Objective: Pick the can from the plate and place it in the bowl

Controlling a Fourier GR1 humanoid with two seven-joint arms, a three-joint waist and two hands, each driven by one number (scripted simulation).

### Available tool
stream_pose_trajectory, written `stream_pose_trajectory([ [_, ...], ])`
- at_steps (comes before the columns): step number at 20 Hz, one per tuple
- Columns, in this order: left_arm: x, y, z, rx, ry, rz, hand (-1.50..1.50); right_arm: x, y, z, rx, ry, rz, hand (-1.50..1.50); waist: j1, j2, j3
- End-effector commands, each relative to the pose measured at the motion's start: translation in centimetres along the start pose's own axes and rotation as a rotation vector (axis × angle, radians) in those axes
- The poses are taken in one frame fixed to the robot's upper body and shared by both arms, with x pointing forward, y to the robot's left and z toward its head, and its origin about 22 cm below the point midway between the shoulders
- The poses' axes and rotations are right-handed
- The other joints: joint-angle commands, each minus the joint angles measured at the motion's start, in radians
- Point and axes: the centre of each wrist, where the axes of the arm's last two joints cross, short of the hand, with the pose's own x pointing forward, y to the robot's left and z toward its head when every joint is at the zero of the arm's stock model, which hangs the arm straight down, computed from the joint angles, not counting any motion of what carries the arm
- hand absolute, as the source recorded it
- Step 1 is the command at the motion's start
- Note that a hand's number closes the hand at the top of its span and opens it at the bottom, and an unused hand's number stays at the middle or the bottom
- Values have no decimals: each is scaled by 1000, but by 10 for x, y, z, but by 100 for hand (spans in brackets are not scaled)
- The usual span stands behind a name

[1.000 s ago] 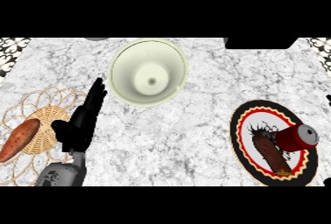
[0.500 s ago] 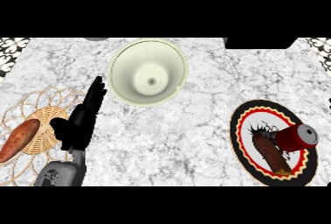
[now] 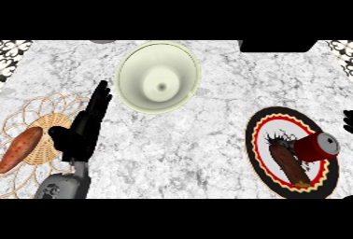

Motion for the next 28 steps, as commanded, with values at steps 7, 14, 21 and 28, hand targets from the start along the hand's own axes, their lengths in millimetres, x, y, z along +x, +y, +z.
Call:
stream_pose_trajectory([
  [7, -14, -2, -6, -1, -3, -12, 0, -23, 17, -19, 10, 15, -25, -150, 1, 0, 0],
  [14, -3, 9, -6, -11, -9, -12, 0, -57, 42, -29, -36, 79, 128, -150, 5, 1, 1],
  [21, -5, -18, -1, -23, 4, 1, 0, -75, 32, -27, -9, 115, 184, -150, 1, 1, 1],
  [28, -1, -12, 5, -9, 5, 11, 0, -53, 33, -40, 150, -5, 309, 150, 2, 0, 0],
])
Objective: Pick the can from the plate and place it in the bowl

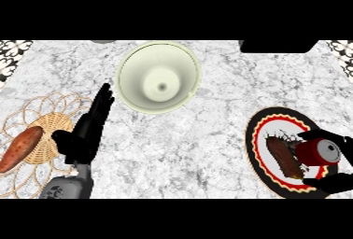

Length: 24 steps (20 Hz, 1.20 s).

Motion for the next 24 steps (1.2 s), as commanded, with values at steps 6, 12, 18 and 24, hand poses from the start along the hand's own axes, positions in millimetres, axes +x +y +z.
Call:
stream_pose_trajectory([
  [6, 7, 7, 9, 8, -5, -1, 0, -11, 37, 6, 67, -90, 42, 150, -2, 0, 3],
  [12, 1, -5, -5, 10, 15, 5, 0, 81, 118, -53, 35, -199, -36, 150, 8, -3, -1],
  [18, 7, -17, -12, -90, -8, -4, 0, 161, 164, -87, -27, -329, -69, 150, 111, 8, 1],
  [24, 10, -22, -16, -109, -7, -1, 0, 240, 183, -87, -224, -496, -64, 150, 131, -5, 0],
])
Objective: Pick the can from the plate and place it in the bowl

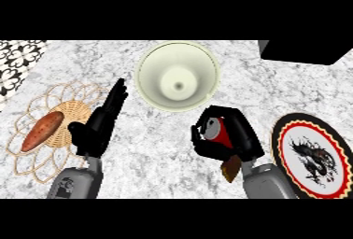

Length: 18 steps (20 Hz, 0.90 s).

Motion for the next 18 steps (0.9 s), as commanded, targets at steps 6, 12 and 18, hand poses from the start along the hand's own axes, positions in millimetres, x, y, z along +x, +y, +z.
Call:
stream_pose_trajectory([
  [6, -7, -3, -1, -14, 16, -7, 0, 102, 41, -35, -246, -141, 112, 150, 12, -8, -5],
  [12, -1, -6, -6, -8, 17, -13, 0, 157, 44, -66, -346, -60, 199, 150, 3, -11, -5],
  [18, -3, -14, -11, -30, 4, -9, 0, 221, 46, -96, -446, 8, 258, 150, 8, 0, -4],
])
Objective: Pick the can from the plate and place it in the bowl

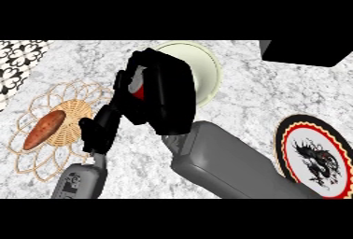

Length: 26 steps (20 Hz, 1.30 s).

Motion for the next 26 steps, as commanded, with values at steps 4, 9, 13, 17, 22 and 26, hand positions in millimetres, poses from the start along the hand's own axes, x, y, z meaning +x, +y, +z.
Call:
stream_pose_trajectory([
  [4, 1, 0, -1, -5, 3, 2, 0, 72, -6, -41, -133, 128, 78, 150, 9, 8, 2],
  [9, -4, 8, -5, 23, -23, 9, 0, 87, -4, -74, -152, 199, 178, 150, -15, 22, 2],
  [13, -5, 4, -2, 20, -25, 14, 0, 76, 8, -92, -144, 266, 323, 150, -16, 24, 3],
  [17, -7, 12, -3, 46, -29, 1, 0, 41, 25, -101, -136, 280, 435, 150, -30, 30, 5],
  [22, -2, 20, 5, 34, -18, 4, 0, 13, 32, -110, -167, 351, 444, 150, -23, 29, 6],
  [26, 15, 18, -2, 56, -21, -8, 0, -27, 42, -107, -136, 348, 505, 150, -54, 25, 8],
])
